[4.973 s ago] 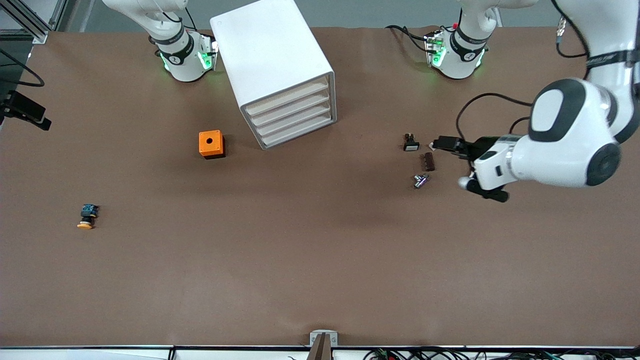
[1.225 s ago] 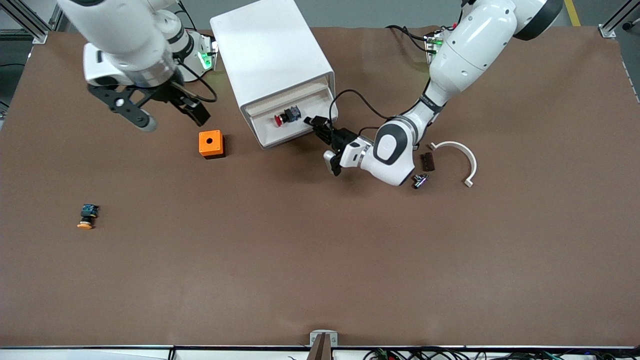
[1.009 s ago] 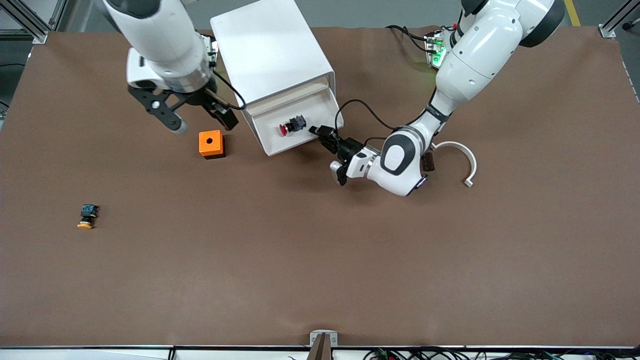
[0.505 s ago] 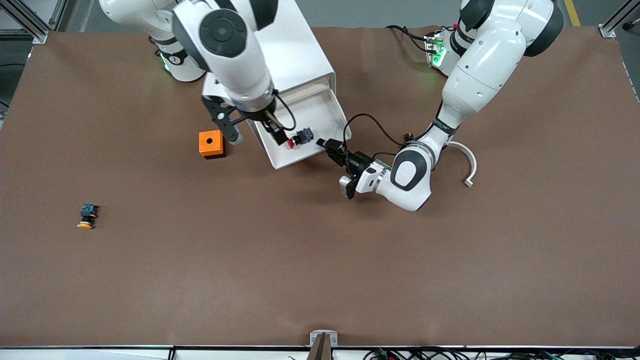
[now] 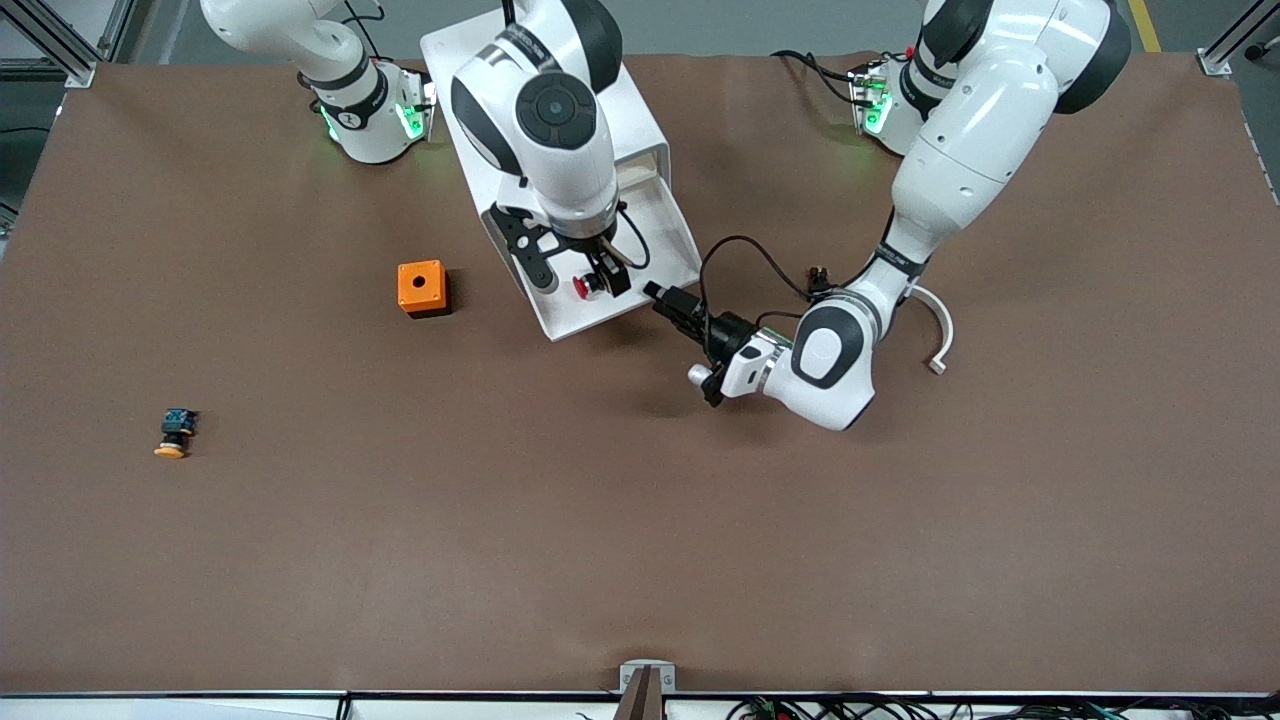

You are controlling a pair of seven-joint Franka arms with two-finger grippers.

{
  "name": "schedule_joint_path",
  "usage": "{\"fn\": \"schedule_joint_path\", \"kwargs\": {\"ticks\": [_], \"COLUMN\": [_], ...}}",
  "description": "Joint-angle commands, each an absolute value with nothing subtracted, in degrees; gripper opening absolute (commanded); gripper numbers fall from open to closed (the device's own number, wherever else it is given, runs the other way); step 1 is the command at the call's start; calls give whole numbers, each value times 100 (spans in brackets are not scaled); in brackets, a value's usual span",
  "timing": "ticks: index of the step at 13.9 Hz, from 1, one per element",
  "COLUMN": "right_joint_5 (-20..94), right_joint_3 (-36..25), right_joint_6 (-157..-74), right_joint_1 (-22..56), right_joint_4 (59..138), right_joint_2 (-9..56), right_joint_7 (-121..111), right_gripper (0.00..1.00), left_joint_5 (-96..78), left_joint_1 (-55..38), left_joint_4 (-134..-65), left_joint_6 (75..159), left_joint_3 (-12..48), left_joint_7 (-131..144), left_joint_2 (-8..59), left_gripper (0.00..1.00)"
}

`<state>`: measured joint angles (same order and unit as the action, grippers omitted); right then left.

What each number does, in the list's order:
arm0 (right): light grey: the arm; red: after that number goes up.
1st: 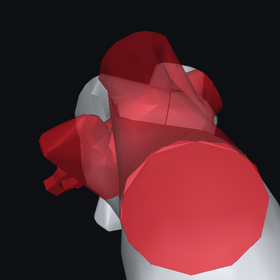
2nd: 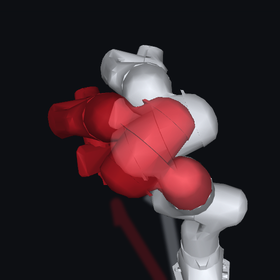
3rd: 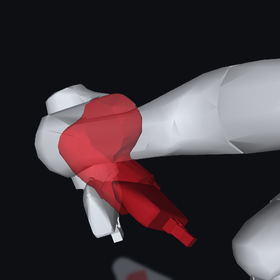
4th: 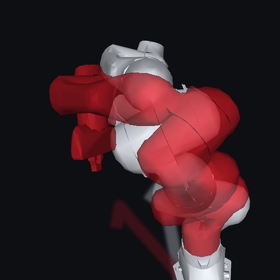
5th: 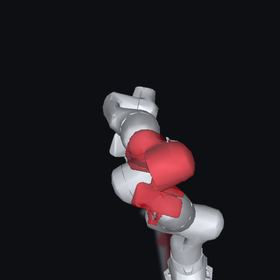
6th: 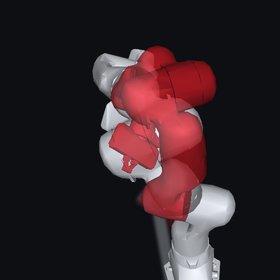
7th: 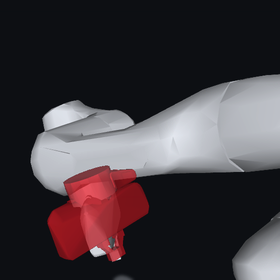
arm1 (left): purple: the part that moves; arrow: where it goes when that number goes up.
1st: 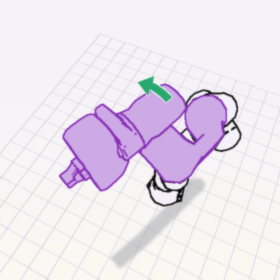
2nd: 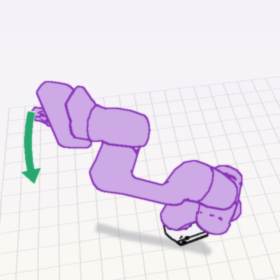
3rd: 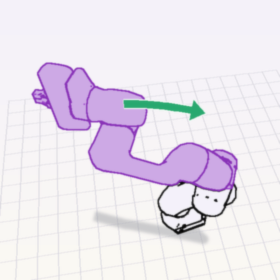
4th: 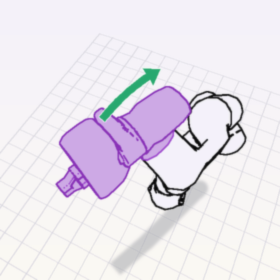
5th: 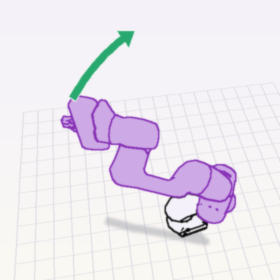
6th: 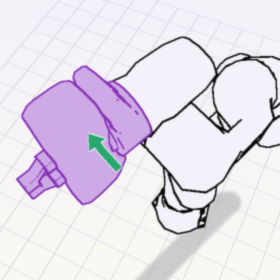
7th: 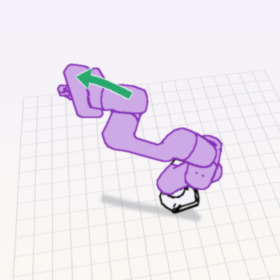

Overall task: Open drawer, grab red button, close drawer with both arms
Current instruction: 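Reach the right gripper into the drawer while the left gripper withdraws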

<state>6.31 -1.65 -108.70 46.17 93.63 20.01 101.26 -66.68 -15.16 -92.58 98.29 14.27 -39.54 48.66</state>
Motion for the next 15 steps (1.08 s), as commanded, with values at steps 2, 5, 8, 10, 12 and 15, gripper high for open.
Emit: {"fn": "schedule_joint_path", "kwargs": {"ticks": [2, 5, 8, 10, 12, 15], "right_joint_5": [765, 765, 773, 773, 782, 817], "right_joint_3": [-220, -220, -220, -220, -220, -220], "right_joint_6": [-11153, -11136, -11144, -11153, -11206, -11364], "right_joint_1": [4641, 4641, 4720, 4772, 4799, 4869], "right_joint_4": [9615, 9633, 9633, 9633, 9633, 9624], "right_joint_2": [2161, 2250, 2329, 2373, 2452, 2540], "right_joint_7": [10204, 10204, 10230, 10230, 10230, 10230], "right_gripper": [100, 100, 100, 100, 100, 100], "left_joint_5": [-5812, -5126, -4677, -4099, -3309, -2279], "left_joint_1": [-1100, -1055, -1134, -1134, -1186, -1195], "left_joint_4": [-8763, -8526, -8280, -8279, -8279, -8210], "left_joint_6": [9580, 9597, 9650, 9982, 10334, 10573], "left_joint_3": [1450, 1441, 1266, 1266, 1274, 1327], "left_joint_7": [-3315, -3007, -2577, -2409, -2190, -1707], "left_joint_2": [4913, 4835, 4790, 4694, 4536, 4491], "left_gripper": [100, 100, 100, 100, 100, 100]}}
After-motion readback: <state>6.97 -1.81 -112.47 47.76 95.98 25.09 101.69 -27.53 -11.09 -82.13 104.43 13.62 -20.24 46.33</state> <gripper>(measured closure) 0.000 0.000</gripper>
